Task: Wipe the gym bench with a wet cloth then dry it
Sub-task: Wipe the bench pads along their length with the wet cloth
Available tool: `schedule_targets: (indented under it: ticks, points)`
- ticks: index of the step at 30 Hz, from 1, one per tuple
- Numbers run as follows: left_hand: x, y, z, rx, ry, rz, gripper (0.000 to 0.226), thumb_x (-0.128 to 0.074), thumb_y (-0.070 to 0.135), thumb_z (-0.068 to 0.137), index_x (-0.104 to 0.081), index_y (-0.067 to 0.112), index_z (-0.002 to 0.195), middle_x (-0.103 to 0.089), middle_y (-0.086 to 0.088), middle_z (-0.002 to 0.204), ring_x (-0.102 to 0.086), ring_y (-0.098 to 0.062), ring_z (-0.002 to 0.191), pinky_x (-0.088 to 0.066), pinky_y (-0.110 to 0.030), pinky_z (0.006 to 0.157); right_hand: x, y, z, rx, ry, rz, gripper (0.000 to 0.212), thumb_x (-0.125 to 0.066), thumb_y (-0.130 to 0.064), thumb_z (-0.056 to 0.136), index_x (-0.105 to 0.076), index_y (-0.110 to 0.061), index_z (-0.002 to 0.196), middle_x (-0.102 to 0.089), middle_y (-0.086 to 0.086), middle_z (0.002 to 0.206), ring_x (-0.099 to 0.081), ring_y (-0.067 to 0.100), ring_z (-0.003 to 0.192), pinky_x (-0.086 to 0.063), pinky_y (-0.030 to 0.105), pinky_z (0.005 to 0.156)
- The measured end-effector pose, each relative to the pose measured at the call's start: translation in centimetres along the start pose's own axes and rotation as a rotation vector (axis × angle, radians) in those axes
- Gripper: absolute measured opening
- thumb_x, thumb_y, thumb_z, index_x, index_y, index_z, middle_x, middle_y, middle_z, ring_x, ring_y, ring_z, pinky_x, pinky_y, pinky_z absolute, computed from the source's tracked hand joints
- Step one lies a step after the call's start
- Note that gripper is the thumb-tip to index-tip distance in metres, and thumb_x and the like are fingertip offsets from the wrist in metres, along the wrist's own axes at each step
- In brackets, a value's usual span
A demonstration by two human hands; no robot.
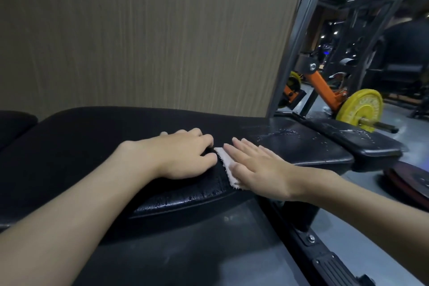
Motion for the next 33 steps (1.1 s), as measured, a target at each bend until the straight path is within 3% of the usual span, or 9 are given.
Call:
schedule_targets:
  ticks: [3, 6, 10, 15, 19, 25, 33]
  points:
    - [0.1, 0.1, 0.5, 0.001, -0.004, -0.018, 0.037, -0.028, 0.049, 0.095, -0.044, 0.034, 0.125, -0.044, 0.008, 0.134, -0.043, -0.019, 0.123, -0.036, -0.052, 0.101, 0.1, 0.0, -0.6, 0.005, 0.113, 0.079, 0.057, -0.017, -0.049, 0.104, -0.007, -0.034, 0.158, 0.003, -0.009, 0.167, 0.009, 0.006, 0.151, 0.004, 0.038, 0.123]
    - [0.0, 0.3, 0.6, 0.003, -0.009, 0.004, 0.036, -0.026, 0.048, 0.093, -0.042, 0.036, 0.123, -0.043, 0.009, 0.132, -0.042, -0.018, 0.122, -0.036, -0.051, 0.101, -0.5, 0.3, 0.3, 0.015, 0.071, 0.042, 0.055, -0.014, -0.050, 0.105, -0.011, -0.037, 0.158, -0.005, -0.006, 0.167, 0.002, 0.012, 0.153, 0.000, 0.040, 0.123]
    - [-0.4, 0.4, 0.5, 0.005, -0.006, 0.060, 0.039, -0.027, 0.047, 0.096, -0.037, 0.034, 0.131, -0.040, 0.010, 0.135, -0.039, -0.016, 0.126, -0.035, -0.049, 0.103, -0.1, 1.7, 3.7, 0.005, -0.006, 0.041, 0.056, -0.016, -0.052, 0.104, -0.009, -0.040, 0.157, -0.001, -0.007, 0.167, 0.005, 0.012, 0.153, 0.003, 0.040, 0.123]
    - [0.0, 0.1, 0.9, 0.017, 0.025, 0.074, 0.046, -0.021, 0.063, 0.091, -0.037, 0.043, 0.129, -0.039, 0.020, 0.132, -0.040, -0.008, 0.122, -0.036, -0.045, 0.104, 0.6, 5.1, 10.5, -0.028, 0.005, 0.036, 0.058, -0.015, -0.054, 0.103, -0.009, -0.038, 0.158, -0.002, -0.003, 0.168, 0.002, 0.016, 0.154, 0.001, 0.043, 0.123]
    - [0.1, 0.7, 2.4, 0.030, -0.006, 0.057, 0.063, -0.012, 0.073, 0.082, -0.030, 0.050, 0.137, -0.031, 0.025, 0.139, -0.030, -0.002, 0.133, -0.030, -0.044, 0.109, 1.1, 8.6, 16.6, -0.067, 0.005, 0.060, 0.062, -0.011, -0.058, 0.099, -0.009, -0.038, 0.157, -0.005, -0.002, 0.168, -0.001, 0.018, 0.154, 0.001, 0.046, 0.122]
    - [0.0, 2.3, 4.2, 0.084, -0.061, 0.132, 0.075, -0.006, 0.083, 0.073, -0.014, 0.051, 0.141, -0.018, 0.016, 0.152, -0.016, -0.008, 0.142, -0.027, -0.048, 0.110, 1.4, 11.2, 21.1, -0.076, -0.017, 0.085, 0.069, -0.007, -0.066, 0.091, -0.014, -0.042, 0.155, -0.015, -0.002, 0.166, -0.009, 0.022, 0.153, -0.002, 0.049, 0.121]
    - [0.2, 2.2, 5.3, 0.057, -0.056, 0.157, 0.078, -0.008, 0.087, 0.067, -0.024, 0.050, 0.134, -0.031, 0.018, 0.134, -0.032, -0.009, 0.127, -0.036, -0.044, 0.102, 1.0, 10.1, 17.8, -0.035, -0.026, 0.080, 0.062, -0.009, -0.059, 0.098, -0.005, -0.039, 0.157, 0.001, -0.002, 0.168, 0.004, 0.019, 0.154, 0.003, 0.046, 0.122]
Point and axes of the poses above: each hand's wrist, its own z-axis towards the middle knuckle, its own x-axis out of the back of the hand, y = z × x, the point moved 4 cm from there along z, towards the middle knuckle
